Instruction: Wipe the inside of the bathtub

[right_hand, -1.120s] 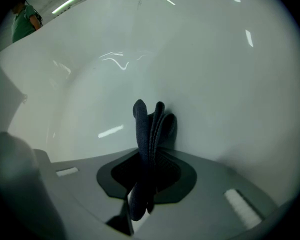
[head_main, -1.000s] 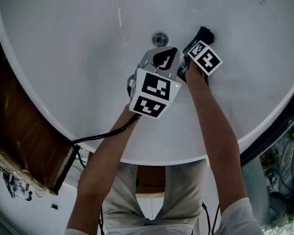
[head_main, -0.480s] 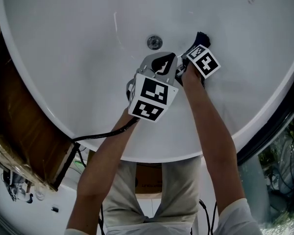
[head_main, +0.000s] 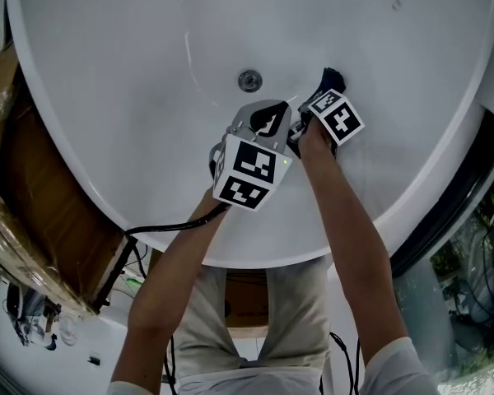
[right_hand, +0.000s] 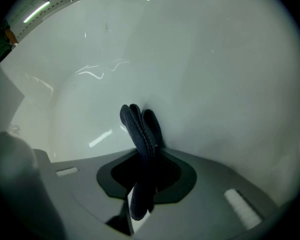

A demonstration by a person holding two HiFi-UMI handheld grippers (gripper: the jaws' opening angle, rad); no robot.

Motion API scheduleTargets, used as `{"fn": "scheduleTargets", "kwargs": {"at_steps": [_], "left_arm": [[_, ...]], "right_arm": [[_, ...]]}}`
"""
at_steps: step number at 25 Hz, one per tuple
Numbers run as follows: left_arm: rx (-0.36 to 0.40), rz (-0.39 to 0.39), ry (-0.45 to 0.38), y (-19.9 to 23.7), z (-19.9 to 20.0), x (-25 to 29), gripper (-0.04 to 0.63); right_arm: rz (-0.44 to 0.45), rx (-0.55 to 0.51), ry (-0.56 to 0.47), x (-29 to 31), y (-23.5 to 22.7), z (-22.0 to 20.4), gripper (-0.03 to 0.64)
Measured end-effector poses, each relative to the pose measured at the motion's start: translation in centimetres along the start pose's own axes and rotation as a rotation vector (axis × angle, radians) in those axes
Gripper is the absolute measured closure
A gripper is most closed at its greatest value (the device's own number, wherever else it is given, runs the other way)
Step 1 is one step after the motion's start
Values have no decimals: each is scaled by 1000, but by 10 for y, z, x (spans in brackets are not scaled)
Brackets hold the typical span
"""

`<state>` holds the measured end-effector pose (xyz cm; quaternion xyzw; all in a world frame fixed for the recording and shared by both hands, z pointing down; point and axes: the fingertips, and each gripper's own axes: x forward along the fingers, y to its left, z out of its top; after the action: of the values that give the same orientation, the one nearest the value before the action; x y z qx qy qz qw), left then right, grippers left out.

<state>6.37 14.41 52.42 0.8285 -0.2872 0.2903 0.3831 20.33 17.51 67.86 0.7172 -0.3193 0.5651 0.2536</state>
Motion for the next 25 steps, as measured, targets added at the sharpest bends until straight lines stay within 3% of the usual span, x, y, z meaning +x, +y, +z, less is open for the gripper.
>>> {"fn": "scheduleTargets", "kwargs": {"at_steps": [25], "left_arm": [[46,-22,35,-33,26,-27,595]], "right_arm": [[-3,111,-2,-75,-25,11,556]]}}
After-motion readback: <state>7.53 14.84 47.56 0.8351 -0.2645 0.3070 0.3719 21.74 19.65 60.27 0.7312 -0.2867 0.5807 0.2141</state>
